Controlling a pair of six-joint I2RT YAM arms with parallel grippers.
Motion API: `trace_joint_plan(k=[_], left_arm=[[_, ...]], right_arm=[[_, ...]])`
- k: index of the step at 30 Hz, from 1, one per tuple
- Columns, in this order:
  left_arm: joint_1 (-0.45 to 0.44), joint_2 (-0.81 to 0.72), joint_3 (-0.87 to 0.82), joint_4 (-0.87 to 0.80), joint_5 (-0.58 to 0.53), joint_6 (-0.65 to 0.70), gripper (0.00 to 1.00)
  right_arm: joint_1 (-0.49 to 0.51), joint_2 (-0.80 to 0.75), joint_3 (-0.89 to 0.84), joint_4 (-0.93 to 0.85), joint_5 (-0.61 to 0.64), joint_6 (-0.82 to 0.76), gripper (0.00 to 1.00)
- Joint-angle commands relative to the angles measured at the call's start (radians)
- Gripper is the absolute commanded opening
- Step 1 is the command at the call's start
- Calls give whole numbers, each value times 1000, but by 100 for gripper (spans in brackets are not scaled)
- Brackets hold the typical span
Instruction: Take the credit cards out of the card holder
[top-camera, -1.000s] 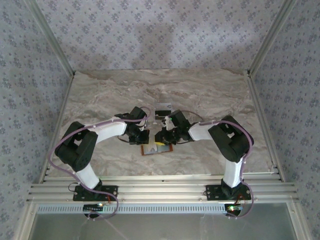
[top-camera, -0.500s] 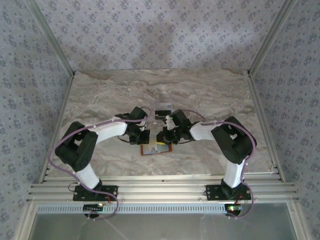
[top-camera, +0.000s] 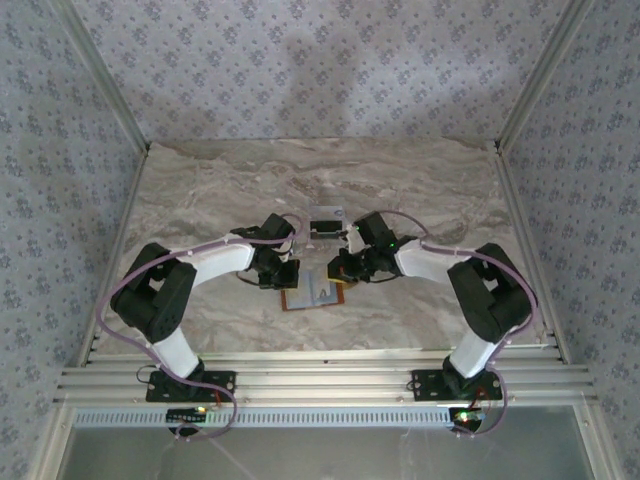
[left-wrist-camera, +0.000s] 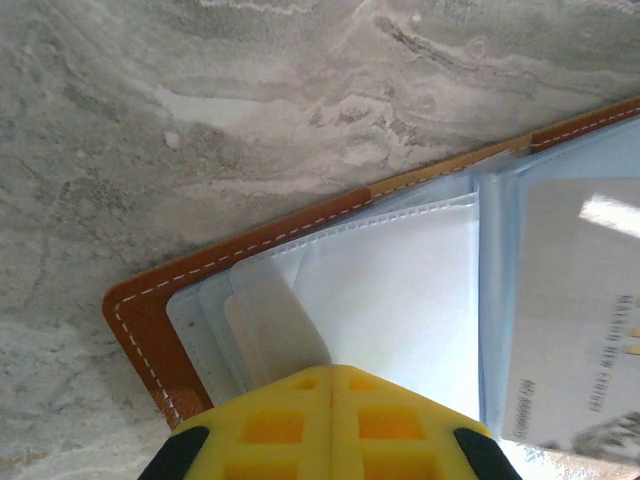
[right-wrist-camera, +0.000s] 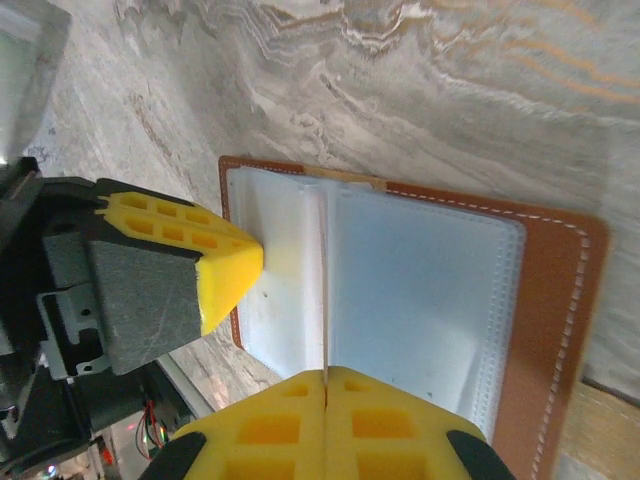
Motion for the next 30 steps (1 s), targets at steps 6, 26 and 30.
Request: trace_joint_plan(k=[6, 26, 30], left_arm=[[3, -21, 29, -98, -102, 43, 5], [65, -182, -43, -99, -83, 20, 13], [112, -226, -95, -84, -58, 18, 14]], right_arm=[[-7, -122, 91, -231, 166, -183, 0], [67, -59, 441, -581, 605, -1236, 0], [67, 15, 547, -668, 649, -1431, 0]])
